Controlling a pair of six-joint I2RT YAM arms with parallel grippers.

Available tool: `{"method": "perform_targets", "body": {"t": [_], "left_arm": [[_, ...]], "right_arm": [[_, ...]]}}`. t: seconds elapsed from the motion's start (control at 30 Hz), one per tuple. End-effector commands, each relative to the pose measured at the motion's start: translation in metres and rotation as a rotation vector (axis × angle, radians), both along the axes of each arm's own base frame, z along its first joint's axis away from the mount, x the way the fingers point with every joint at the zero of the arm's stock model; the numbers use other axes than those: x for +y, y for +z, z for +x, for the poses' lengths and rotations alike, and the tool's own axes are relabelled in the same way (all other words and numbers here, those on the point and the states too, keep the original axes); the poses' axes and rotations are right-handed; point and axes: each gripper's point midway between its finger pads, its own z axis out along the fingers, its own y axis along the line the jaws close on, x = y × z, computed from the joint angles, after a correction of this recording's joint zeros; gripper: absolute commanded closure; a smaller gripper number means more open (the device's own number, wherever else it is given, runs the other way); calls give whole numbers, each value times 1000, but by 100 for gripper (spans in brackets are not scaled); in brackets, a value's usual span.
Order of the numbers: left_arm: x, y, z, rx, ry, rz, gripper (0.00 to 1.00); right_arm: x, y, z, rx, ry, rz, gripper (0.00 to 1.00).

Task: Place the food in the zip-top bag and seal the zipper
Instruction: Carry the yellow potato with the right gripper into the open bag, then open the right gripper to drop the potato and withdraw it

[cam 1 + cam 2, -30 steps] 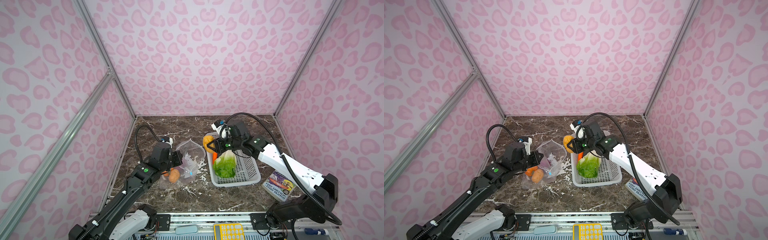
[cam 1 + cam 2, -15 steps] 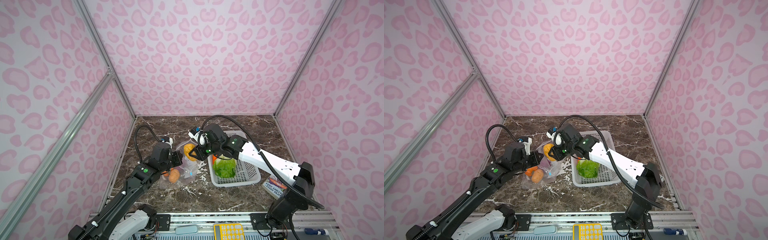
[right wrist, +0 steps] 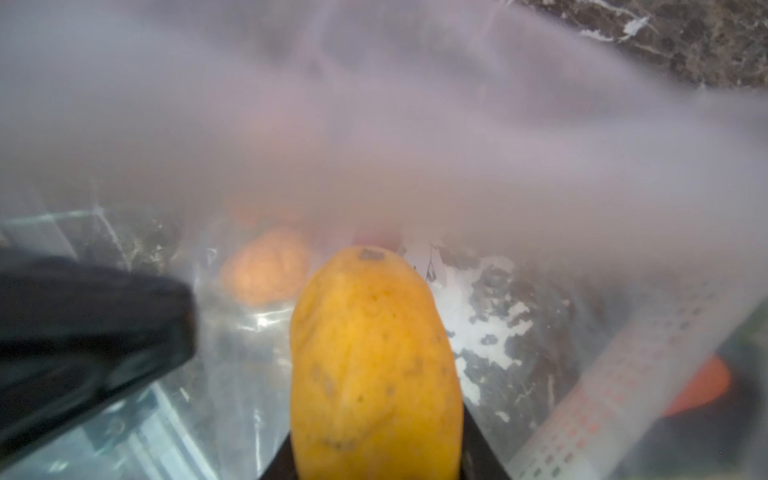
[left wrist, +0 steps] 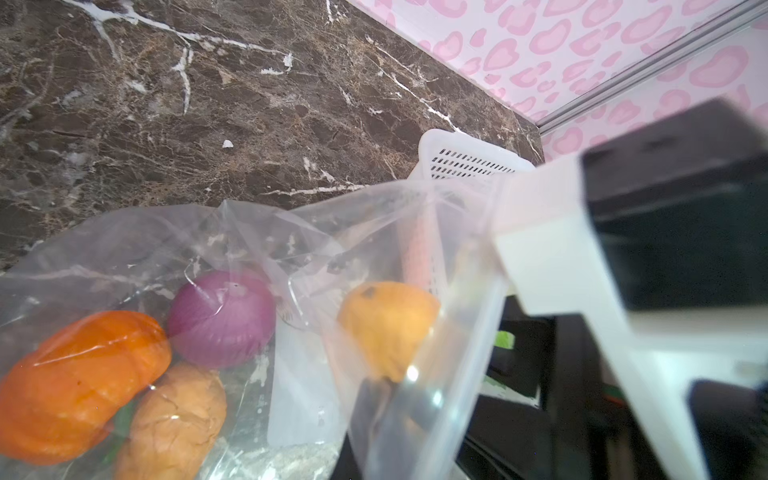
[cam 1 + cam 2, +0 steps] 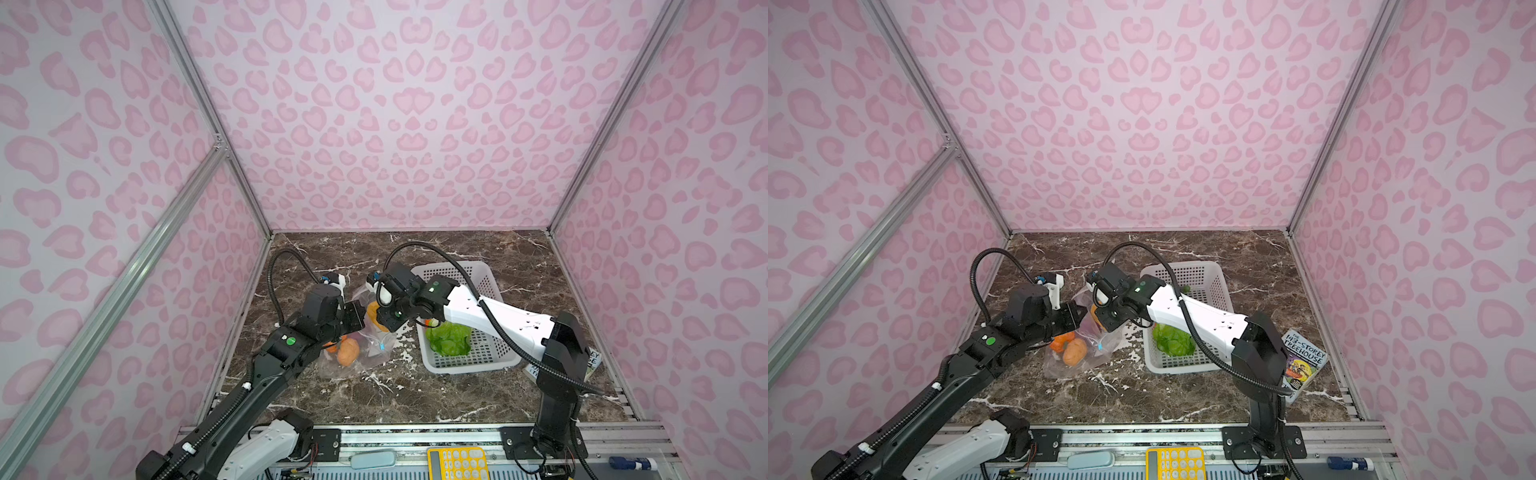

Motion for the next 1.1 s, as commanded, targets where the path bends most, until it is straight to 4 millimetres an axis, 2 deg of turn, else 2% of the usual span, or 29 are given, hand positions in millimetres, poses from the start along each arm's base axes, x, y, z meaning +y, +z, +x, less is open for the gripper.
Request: {"method": "perform_targets", "body": {"t": [0.0, 0.17, 0.33, 0.43, 0.57, 0.67, 0.77, 0.87, 1.0, 1.07], "left_arm": [[-1, 6, 1, -20, -2, -11, 97], [0, 8, 0, -26, -1, -11, 97], [1, 6, 0, -23, 0, -9, 97], [1, 5, 0, -21, 2, -8, 97], [1, 5, 0, -22, 3, -6, 97], [2, 5, 0, -23, 6, -3, 97], [3, 4, -1, -24, 9, -2, 97], [4, 3, -1, -24, 10, 1, 97], [4, 4, -1, -27, 10, 1, 97], [3, 4, -1, -27, 7, 0, 97]], "right_arm": [[-2, -18, 4, 7, -43, -53, 65], [8, -37, 1, 27, -31, -73, 64], [10, -43, -1, 40, -32, -77, 41], [13, -33, -2, 34, -26, -43, 30], [14, -8, -1, 14, -23, 20, 28], [8, 16, 5, -18, -44, 70, 28], [-6, 38, 12, -47, -80, 123, 29], [-28, 52, 21, -70, -132, 158, 30], [-78, 56, 43, -106, -289, 128, 31], [-109, 42, 51, -92, -384, 83, 32]]}}
